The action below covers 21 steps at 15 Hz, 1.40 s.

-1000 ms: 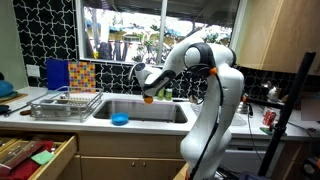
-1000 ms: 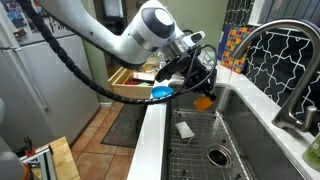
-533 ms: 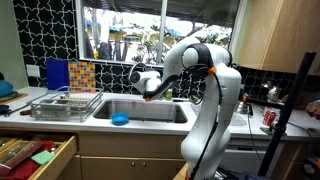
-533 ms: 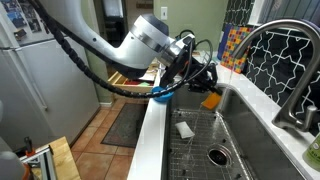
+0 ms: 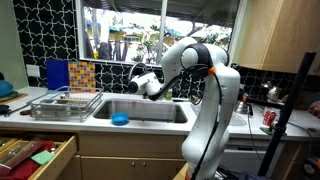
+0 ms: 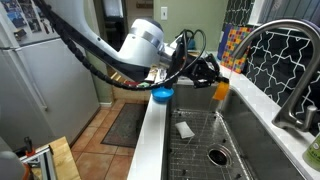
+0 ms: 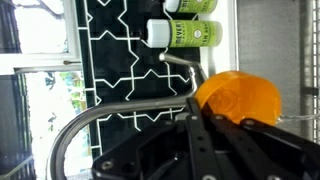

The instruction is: Pour the contents of the orange bowl into the sink, put it back on the sink and then close the tap

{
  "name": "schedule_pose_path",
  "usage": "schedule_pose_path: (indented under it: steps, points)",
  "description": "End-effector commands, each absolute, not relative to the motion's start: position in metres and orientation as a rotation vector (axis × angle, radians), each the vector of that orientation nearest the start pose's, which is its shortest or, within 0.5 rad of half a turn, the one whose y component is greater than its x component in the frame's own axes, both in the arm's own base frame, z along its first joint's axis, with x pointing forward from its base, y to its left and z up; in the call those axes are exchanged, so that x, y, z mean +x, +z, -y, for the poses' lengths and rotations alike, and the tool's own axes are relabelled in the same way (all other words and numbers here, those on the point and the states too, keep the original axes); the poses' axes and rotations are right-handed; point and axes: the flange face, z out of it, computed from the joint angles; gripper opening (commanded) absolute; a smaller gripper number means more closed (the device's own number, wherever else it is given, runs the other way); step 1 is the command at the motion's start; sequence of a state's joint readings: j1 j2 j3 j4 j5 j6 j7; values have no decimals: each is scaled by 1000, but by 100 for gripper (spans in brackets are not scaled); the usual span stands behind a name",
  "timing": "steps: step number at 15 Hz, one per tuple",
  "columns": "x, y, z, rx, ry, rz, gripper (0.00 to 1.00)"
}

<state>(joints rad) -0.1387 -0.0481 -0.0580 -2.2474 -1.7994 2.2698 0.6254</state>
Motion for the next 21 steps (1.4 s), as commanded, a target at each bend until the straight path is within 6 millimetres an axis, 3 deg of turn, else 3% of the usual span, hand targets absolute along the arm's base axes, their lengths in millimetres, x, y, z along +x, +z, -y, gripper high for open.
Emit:
schedule_pose_path:
  steps: [1, 5, 6, 15, 21]
  points:
    - [518, 410, 126, 1650, 350, -477, 1]
    - [514, 402, 126, 1708, 338, -461, 1]
    - [512, 400, 126, 1823, 342, -433, 1]
    - [496, 419, 142, 2323, 300, -308, 1]
    - [483, 411, 137, 2639, 181, -360, 1]
